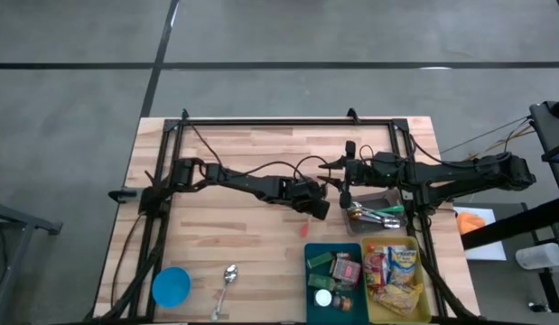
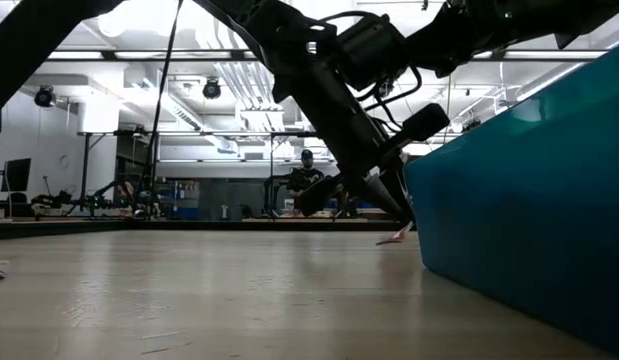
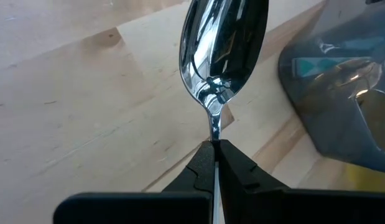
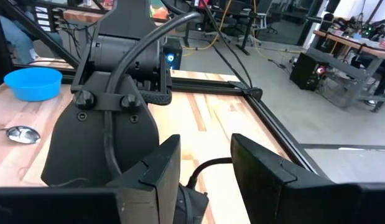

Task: Pick & Place Food Item
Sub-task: Put the orange spoon into the black bin

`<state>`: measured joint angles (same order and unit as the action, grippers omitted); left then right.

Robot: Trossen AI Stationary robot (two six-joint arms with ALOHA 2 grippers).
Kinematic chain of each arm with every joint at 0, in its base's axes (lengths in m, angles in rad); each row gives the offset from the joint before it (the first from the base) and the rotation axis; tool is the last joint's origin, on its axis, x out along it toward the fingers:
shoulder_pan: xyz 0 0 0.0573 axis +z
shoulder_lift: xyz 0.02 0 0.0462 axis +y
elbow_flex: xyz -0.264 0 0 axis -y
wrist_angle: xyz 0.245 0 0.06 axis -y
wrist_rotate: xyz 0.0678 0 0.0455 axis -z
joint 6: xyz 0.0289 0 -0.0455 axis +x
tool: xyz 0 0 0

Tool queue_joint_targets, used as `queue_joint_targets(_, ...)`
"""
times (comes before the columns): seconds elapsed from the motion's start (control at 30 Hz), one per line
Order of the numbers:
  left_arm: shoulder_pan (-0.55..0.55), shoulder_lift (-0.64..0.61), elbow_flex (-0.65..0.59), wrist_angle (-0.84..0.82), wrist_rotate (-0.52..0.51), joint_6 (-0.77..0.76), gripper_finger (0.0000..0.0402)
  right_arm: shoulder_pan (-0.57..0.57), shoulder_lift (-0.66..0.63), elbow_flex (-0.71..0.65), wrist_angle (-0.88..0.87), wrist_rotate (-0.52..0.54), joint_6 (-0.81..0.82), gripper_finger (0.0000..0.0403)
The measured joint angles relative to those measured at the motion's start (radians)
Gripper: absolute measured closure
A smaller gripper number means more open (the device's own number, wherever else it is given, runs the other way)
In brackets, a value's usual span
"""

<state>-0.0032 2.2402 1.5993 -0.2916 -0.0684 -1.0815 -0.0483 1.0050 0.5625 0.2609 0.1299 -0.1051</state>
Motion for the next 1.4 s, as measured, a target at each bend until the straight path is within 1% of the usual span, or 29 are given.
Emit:
queue_joint_targets(0.43,-0.005,0.000,-0.001,-0.009,-0.007,-0.001,0.0398,0.000,-0.001,0.000,-0.001,0.000,0.000,0.0264)
queue_joint_targets(0.53,-0.005,-0.001,-0.001,-0.009,-0.009,-0.001,0.0374,0.000,-0.002,0.000,-0.002,0.000,0.000,0.0264)
queue_joint_targets(0.77,-0.005,-0.001,-0.001,-0.008,-0.009,-0.001,0.0289,0.000,-0.002,0.000,-0.002,0.000,0.000,0.0264)
queue_joint_targets(1.0,-0.005,-0.001,-0.001,-0.008,-0.009,0.004,0.0235,0.000,-0.002,0.000,-0.002,0.001,0.000,0.0264)
queue_joint_targets(1.17,-0.005,-0.001,-0.001,-0.005,-0.009,0.006,0.0208,0.000,-0.002,0.000,-0.002,0.001,0.000,0.0264)
queue_joint_targets(1.27,-0.005,-0.002,-0.001,-0.005,-0.009,0.024,0.0204,0.000,-0.002,0.000,-0.002,0.001,0.000,0.0264)
queue_joint_targets(1.4,-0.002,-0.019,-0.001,-0.005,-0.009,0.088,0.0205,0.000,-0.002,0.000,-0.001,0.001,0.000,0.0264)
